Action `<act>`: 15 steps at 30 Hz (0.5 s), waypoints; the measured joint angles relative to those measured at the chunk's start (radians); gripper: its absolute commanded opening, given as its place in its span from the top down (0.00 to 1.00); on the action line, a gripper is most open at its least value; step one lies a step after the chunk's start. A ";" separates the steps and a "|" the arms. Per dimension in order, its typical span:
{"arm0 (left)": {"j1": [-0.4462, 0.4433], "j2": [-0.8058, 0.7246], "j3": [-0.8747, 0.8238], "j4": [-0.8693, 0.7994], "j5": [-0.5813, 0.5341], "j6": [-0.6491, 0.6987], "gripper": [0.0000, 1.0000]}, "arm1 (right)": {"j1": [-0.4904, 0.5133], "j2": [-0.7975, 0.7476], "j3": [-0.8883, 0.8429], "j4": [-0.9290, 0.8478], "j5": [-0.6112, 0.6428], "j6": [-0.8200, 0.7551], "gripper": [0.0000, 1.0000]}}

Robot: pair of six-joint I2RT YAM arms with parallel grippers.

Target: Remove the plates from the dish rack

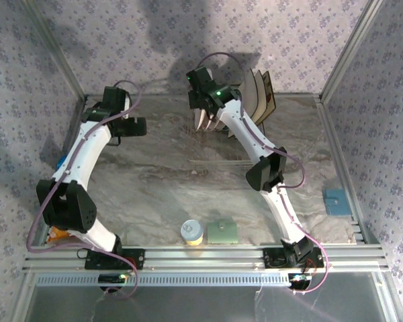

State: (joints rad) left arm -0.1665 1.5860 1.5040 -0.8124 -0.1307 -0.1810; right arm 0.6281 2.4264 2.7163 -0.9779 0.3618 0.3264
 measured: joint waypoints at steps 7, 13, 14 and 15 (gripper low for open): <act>0.000 0.000 -0.031 0.032 0.023 0.000 0.01 | 0.020 0.092 0.027 0.046 0.049 -0.002 0.45; 0.000 0.000 -0.035 0.054 0.042 0.000 0.01 | 0.035 0.129 0.030 0.074 0.136 -0.012 0.45; 0.000 0.000 -0.035 0.054 0.043 0.000 0.01 | 0.037 0.129 0.030 0.079 0.145 -0.013 0.46; 0.000 0.000 -0.037 0.056 0.045 0.000 0.01 | 0.039 0.129 0.031 0.085 0.152 -0.013 0.48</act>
State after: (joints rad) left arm -0.1665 1.5860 1.4666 -0.7567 -0.0853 -0.1806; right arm 0.6666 2.5553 2.7476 -0.8932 0.5140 0.3134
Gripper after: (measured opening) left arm 0.991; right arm 0.541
